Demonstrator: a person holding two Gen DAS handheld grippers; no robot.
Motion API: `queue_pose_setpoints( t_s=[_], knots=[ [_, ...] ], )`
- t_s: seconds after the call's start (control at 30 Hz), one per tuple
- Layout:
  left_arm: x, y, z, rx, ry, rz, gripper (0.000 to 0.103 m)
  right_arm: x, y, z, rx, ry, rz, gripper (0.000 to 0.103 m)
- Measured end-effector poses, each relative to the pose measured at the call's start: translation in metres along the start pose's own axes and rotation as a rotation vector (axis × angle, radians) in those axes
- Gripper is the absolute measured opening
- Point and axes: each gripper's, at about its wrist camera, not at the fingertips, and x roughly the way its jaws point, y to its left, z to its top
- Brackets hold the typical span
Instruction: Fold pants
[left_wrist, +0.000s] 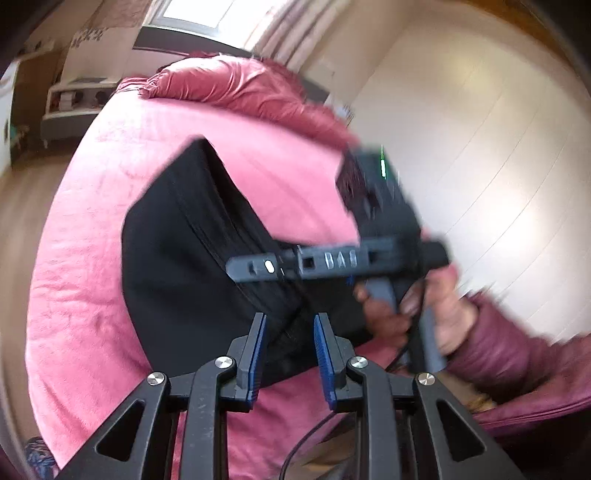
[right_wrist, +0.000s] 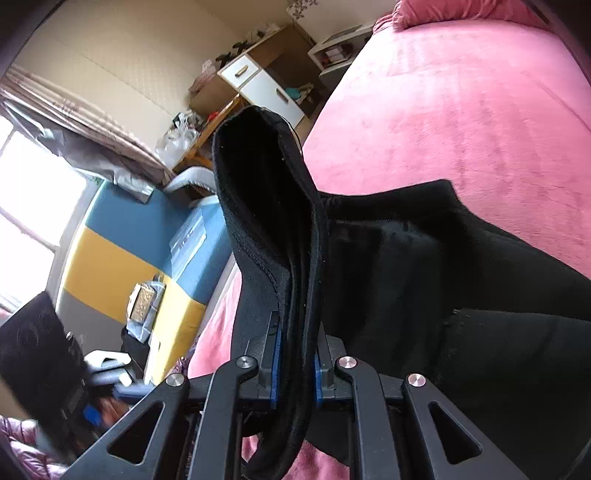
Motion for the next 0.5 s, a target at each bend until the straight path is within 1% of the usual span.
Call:
queue_pose_setpoints(
  t_s=[0.03, 0.07, 0.1, 0.17, 0.23, 0.3, 0.33, 0.4, 0.5],
  knots=[
    [-0.010, 0.012, 0.005, -0.043, -0.033, -0.015, 0.026, -0.004, 0.000, -0.001, 0.003, -0.008, 0.003, 0.013],
    [-0.019, 0.023, 0.008, -0.087, -0.067, -0.014, 0.026, -0.008, 0.000, -0.001, 0.006, -0.015, 0.006, 0.013],
    [-0.031, 0.041, 0.012, -0.156, -0.112, -0.005, 0.026, -0.011, 0.001, -0.001, 0.008, -0.019, 0.009, 0.013],
    [-0.045, 0.068, 0.013, -0.257, -0.161, 0.042, 0.027, -0.017, 0.001, -0.001, 0.015, -0.030, 0.024, 0.013],
    [-0.055, 0.090, 0.013, -0.320, -0.194, 0.104, 0.028, -0.024, 0.004, -0.001, 0.011, -0.041, 0.033, 0.013],
    [-0.057, 0.102, 0.010, -0.351, -0.193, 0.148, 0.028, -0.031, 0.011, 0.001, 0.003, -0.056, 0.050, 0.013],
    [-0.052, 0.108, 0.008, -0.367, -0.178, 0.174, 0.028, -0.034, 0.014, 0.002, -0.002, -0.063, 0.057, 0.013],
    [-0.042, 0.114, 0.004, -0.380, -0.154, 0.196, 0.029, -0.042, 0.024, 0.004, -0.013, -0.081, 0.083, 0.013],
    [-0.023, 0.118, -0.003, -0.388, -0.109, 0.207, 0.030, -0.056, 0.043, 0.006, -0.040, -0.107, 0.106, 0.013]
  ],
)
